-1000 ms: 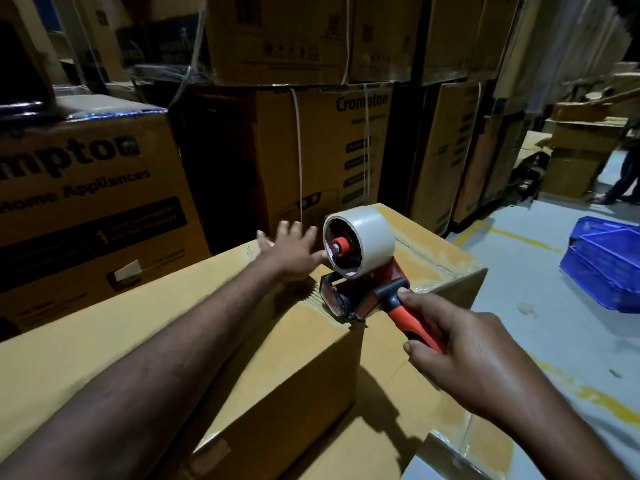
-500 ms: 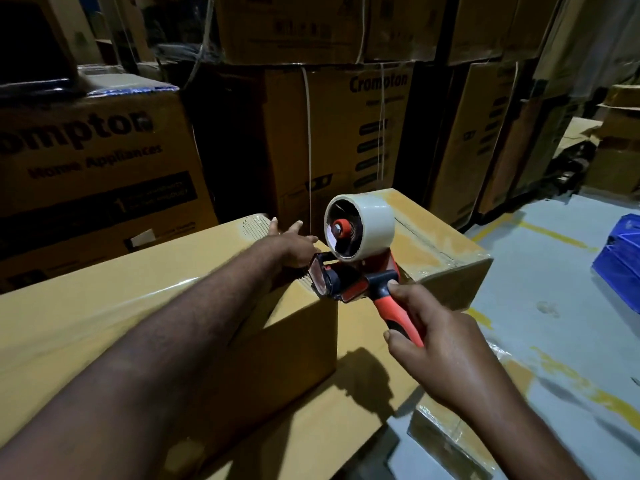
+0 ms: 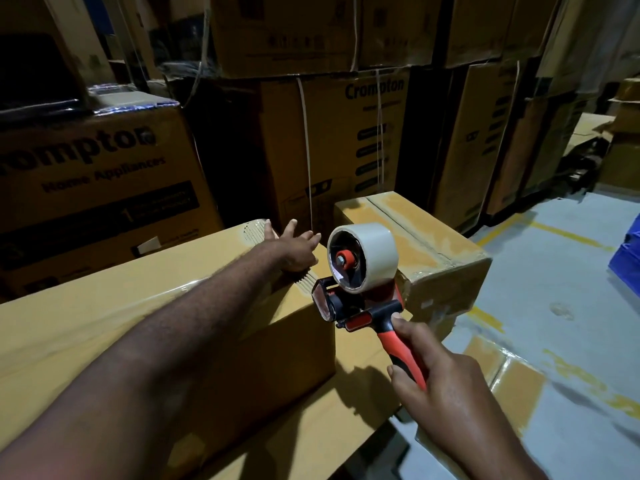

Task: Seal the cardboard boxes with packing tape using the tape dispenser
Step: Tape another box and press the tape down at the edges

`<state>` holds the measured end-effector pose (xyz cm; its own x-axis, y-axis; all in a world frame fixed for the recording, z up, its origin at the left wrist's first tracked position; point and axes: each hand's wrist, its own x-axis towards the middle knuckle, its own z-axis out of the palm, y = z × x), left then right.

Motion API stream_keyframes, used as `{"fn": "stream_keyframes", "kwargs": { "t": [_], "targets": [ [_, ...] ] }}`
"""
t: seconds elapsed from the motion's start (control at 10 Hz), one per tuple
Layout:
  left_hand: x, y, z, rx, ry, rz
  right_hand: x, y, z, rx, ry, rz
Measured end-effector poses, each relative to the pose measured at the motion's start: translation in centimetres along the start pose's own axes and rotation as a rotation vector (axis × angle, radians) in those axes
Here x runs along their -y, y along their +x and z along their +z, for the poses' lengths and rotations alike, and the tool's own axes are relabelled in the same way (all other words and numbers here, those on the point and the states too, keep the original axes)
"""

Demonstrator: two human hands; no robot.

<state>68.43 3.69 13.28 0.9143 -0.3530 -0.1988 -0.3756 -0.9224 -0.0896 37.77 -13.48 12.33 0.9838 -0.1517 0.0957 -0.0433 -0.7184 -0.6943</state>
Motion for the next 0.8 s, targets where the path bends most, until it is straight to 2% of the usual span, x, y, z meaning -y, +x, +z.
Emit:
{"fn": "stream_keyframes", "kwargs": {
  "t": [0.1, 0.2, 0.3, 0.4, 0.5, 0.7, 0.8],
  "targets": [
    [-1.8, -2.1, -0.6, -0.181, -0.028, 0.126, -0.3, -0.1, 0.2, 0.001, 0.034, -0.012],
    [-3.0, -3.2, 0.7, 0.041, -0.583, 0.121, -0.4, 0.1, 0.8, -0.01, 0.054, -0.037],
    [-1.3, -2.2, 2.5, 0.092, -0.824, 0.002, -0.5, 0.3, 1.6, 0.001, 0.056, -0.044],
    [-1.6, -1.8, 2.2, 0.114, -0.649, 0.028, -1.0, 0.1, 2.2, -0.008, 0.071, -0.052],
    [-2.1, -2.2, 1.9, 0.13, -0.63, 0.024, -1.8, -0.6, 2.7, -0.048, 0.103, -0.065],
    [-4.3, -5.3, -0.5, 0.106, -0.318, 0.109, -3.2, -1.9, 4.0, -0.076, 0.118, -0.076],
    [-4.3, -4.9, -0.5, 0.085, -0.04, 0.179, -3.4, -2.2, 4.4, -0.094, 0.104, -0.065]
  ]
}}
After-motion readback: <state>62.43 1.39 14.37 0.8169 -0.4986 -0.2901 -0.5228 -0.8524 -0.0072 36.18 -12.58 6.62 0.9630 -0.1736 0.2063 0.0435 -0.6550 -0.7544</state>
